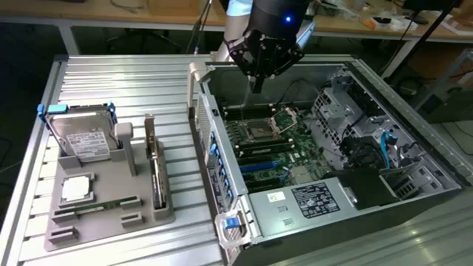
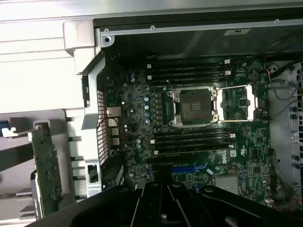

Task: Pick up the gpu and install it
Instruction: 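Reach for the gpu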

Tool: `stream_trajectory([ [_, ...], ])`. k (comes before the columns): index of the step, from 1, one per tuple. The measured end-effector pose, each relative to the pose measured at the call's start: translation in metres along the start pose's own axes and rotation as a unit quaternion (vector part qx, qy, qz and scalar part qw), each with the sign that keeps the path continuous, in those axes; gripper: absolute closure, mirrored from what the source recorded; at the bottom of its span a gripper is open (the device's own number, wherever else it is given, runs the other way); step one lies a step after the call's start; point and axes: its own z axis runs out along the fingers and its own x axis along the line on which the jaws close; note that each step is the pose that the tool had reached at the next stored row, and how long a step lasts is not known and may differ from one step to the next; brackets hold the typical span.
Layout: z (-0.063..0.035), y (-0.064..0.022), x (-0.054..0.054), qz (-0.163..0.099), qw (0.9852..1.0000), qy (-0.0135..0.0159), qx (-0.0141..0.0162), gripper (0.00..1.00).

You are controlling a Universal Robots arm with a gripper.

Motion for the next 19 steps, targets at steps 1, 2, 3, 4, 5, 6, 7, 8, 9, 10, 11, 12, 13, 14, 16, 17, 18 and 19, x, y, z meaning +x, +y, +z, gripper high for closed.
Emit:
stream_trajectory([
  [1, 0.0000, 0.0000, 0.0000, 0.000, 1.0000, 0.0000, 0.0000, 0.89],
  [2, 0.0000, 0.0000, 0.0000, 0.000, 1.0000, 0.0000, 0.0000, 0.89],
  [3, 0.0000, 0.0000, 0.0000, 0.000, 1.0000, 0.0000, 0.0000, 0.89],
  [4, 0.0000, 0.0000, 0.0000, 0.000, 1.0000, 0.0000, 0.0000, 0.89],
  [5, 0.0000, 0.0000, 0.0000, 0.000, 1.0000, 0.0000, 0.0000, 0.89],
  [6, 0.0000, 0.0000, 0.0001, 0.000, 1.0000, -0.0002, 0.0000, 0.89],
  [7, 0.0000, 0.0000, 0.0000, 0.000, 1.0000, -0.0002, 0.0000, 0.89],
  [8, 0.0000, 0.0000, 0.0000, 0.000, 1.0000, -0.0002, -0.0001, 0.89],
  [9, 0.0000, 0.0000, 0.0001, 0.000, 1.0000, -0.0002, 0.0000, 0.89],
  [10, 0.0000, 0.0000, 0.0000, 0.000, 1.0000, -0.0002, 0.0000, 0.89],
  [11, 0.0000, 0.0000, 0.0001, 0.000, 1.0000, -0.0002, 0.0000, 0.89],
  [12, 0.0000, 0.0000, 0.0001, 0.000, 1.0000, -0.0002, 0.0000, 0.89],
  [13, 0.0000, 0.0000, 0.0001, 0.000, 1.0000, -0.0002, -0.0001, 0.89],
  [14, 0.0000, 0.0000, 0.0001, 0.000, 1.0000, -0.0002, -0.0001, 0.89],
  [16, 0.0000, 0.0000, 0.0001, 0.000, 1.0000, -0.0002, -0.0001, 0.89],
  [17, 0.0000, 0.0000, 0.0001, 0.000, 1.0000, -0.0002, -0.0001, 0.89],
  [18, 0.0000, 0.0000, 0.0001, 0.000, 1.0000, -0.0002, 0.0000, 0.89],
  [19, 0.0000, 0.0000, 0.0001, 0.000, 1.0000, -0.0002, 0.0000, 0.89],
])
